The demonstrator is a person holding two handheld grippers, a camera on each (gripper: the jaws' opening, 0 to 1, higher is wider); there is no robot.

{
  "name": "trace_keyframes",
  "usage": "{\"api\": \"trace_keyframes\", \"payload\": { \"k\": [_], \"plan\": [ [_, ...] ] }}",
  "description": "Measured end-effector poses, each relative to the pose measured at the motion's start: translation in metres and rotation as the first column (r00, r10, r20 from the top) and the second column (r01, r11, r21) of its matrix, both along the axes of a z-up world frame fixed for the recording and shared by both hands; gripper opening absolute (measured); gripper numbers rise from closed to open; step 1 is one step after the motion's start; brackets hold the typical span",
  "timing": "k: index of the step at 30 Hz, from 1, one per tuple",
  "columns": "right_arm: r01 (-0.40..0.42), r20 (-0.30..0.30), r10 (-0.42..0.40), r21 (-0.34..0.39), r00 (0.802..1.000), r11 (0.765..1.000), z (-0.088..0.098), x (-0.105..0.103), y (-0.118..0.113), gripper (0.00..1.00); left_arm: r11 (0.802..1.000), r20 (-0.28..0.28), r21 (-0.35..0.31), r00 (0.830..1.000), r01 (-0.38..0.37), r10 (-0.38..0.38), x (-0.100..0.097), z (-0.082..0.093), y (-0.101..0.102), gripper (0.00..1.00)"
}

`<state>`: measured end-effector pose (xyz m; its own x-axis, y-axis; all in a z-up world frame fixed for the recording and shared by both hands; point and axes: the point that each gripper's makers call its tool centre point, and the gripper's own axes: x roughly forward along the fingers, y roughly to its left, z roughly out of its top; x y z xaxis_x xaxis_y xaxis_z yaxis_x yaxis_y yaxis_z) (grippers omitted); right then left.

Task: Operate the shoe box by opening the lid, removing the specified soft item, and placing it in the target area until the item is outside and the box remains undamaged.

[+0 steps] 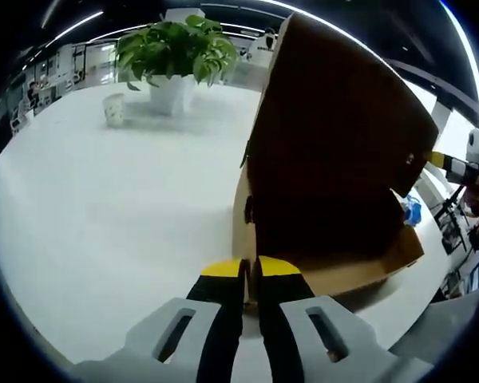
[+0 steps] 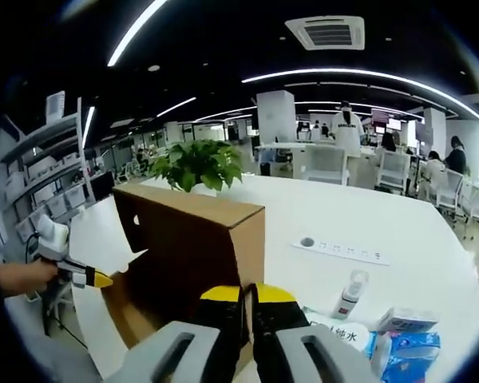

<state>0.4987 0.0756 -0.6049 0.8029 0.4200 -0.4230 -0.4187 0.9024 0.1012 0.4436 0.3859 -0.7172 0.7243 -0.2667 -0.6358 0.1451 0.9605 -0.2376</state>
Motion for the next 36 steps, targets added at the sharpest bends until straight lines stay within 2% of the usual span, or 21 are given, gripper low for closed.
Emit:
{"api": "trace_keyframes", "payload": {
  "k": [36],
  "plan": [
    [0.039,-0.012,-0.038,0.067,0.999,0.997,-0.016,-0.037,0.004,0.0,1.0,0.025,0.007,0.999,0.031,-0.031,0.0,0.002,0.0,0.05]
  ]
}}
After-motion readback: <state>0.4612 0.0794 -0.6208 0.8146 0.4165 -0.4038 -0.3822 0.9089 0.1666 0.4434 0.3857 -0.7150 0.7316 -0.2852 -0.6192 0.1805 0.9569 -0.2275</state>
